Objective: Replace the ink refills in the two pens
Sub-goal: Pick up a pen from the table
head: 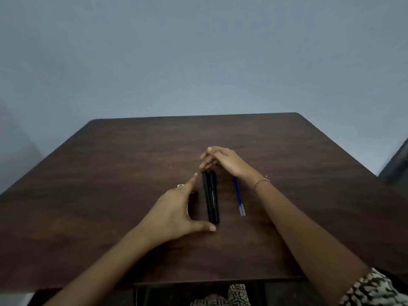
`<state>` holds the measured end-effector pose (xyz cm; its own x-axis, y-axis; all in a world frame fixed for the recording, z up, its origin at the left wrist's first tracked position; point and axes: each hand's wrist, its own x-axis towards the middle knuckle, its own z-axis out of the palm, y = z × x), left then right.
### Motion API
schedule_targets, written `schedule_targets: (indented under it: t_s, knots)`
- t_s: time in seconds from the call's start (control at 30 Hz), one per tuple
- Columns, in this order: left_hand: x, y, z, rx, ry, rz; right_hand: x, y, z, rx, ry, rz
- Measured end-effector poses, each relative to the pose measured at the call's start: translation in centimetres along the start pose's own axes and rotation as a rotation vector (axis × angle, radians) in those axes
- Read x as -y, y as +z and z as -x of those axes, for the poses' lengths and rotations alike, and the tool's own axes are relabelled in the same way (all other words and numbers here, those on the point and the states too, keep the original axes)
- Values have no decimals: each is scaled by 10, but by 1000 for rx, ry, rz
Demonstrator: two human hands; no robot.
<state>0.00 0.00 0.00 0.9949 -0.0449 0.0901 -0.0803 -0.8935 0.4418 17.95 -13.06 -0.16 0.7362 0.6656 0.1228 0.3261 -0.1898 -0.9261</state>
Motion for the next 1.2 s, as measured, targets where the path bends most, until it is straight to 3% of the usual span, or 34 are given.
schedule_targets:
  t_s: [0.4,0.9,1.07,1.2]
  knots:
    - [-9,1,4,-67,28,-17,-5,8,15,-81,-14,-19]
    - [-2,-1,-4,-64,17,-6,-7,2,13,-30,-57,48]
    - [-2,-5,-8,-66,-33,101,-2,-3,14,-101,-110,33]
    - [-3,-8,-12,-125,-40,36,8,-4,21,-169,-186,-58]
